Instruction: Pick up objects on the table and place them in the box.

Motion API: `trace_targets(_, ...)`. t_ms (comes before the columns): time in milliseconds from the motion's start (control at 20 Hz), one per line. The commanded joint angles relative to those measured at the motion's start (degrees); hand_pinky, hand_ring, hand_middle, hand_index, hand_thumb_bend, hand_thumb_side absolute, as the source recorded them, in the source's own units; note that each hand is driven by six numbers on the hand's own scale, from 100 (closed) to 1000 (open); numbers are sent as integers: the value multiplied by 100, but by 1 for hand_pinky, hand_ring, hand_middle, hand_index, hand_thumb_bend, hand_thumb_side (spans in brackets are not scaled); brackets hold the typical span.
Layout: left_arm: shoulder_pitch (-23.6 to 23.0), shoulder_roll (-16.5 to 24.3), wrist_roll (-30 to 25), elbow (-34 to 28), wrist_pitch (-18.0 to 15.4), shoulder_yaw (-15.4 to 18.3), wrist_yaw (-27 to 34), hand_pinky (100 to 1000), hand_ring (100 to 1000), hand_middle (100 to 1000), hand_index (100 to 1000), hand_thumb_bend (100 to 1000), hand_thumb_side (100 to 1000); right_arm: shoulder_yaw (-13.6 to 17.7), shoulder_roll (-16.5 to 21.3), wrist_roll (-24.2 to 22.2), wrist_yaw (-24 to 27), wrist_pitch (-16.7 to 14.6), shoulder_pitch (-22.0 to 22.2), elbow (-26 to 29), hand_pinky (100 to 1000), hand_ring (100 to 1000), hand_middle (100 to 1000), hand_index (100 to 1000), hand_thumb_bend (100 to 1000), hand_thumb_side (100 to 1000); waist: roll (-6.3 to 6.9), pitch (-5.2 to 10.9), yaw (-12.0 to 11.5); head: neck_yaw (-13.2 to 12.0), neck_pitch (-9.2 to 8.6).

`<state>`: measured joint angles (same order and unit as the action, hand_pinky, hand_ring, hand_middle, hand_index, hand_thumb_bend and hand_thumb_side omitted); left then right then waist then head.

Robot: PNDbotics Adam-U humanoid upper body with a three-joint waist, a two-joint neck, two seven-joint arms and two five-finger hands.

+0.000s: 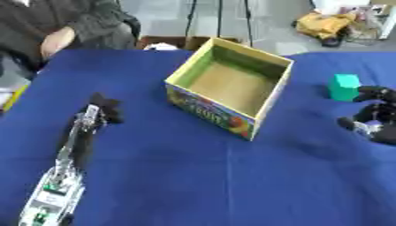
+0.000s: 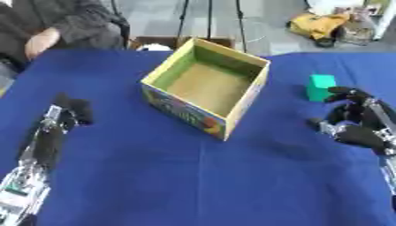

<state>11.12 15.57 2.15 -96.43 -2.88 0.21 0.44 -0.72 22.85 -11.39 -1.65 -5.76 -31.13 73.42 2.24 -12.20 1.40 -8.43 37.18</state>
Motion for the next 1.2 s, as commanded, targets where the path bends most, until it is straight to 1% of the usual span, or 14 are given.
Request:
trace_targets(50,48,32,-9,-94,3,34,3,678,581,545,709,434,984,35,195,-86,-73,-22,-121,20,525,535,675,837,669,227,-20,84,4,-6,-53)
trace_targets(200,46,34,-12,-95,3,33,3,679,581,545,709,434,984,18,295,-192,-131,-58,-161,-3,541,555,698,856,672,224,-23,87,0,-3,-50)
trace_targets(400,45,37,-16,-98,2,29,4,679,580,545,710,434,984,-24,524,-425,-244,-158,-246,-46,551,568,712,863,675,220,-31,84,-12,2,-48)
trace_targets(700,57,58,-31,-115,-3,15,3,679,580,545,709,433,983,-155,1107,-697,-534,-350,-519,-247,572,604,748,876,681,209,-56,74,-94,24,-57)
trace_targets(850,77,84,-43,-130,-8,1,6,679,580,545,709,434,982,-233,1434,-853,-806,-558,-766,-364,589,640,773,885,665,211,-78,55,-175,82,-72)
trace_targets(900,89,92,-49,-136,-9,-6,7,679,580,545,709,434,981,-254,1519,-907,-920,-640,-853,-415,599,659,784,889,628,229,-89,45,-206,109,-78)
trace_targets(950,107,98,-57,-143,-11,-14,8,679,580,545,709,434,981,-269,1596,-957,-1046,-727,-943,-470,603,669,789,890,655,211,-101,31,-243,136,-90)
trace_targets(1050,145,111,-75,-158,-15,-32,10,679,579,545,709,435,980,-272,1709,-1035,-1306,-893,-1121,-626,618,697,802,892,646,208,-124,-2,-330,189,-118)
trace_targets(1200,201,129,-97,-185,-22,-50,14,679,579,544,709,435,979,-225,1787,-1091,-1664,-1085,-1339,-923,625,712,807,891,637,206,-157,-53,-465,266,-159)
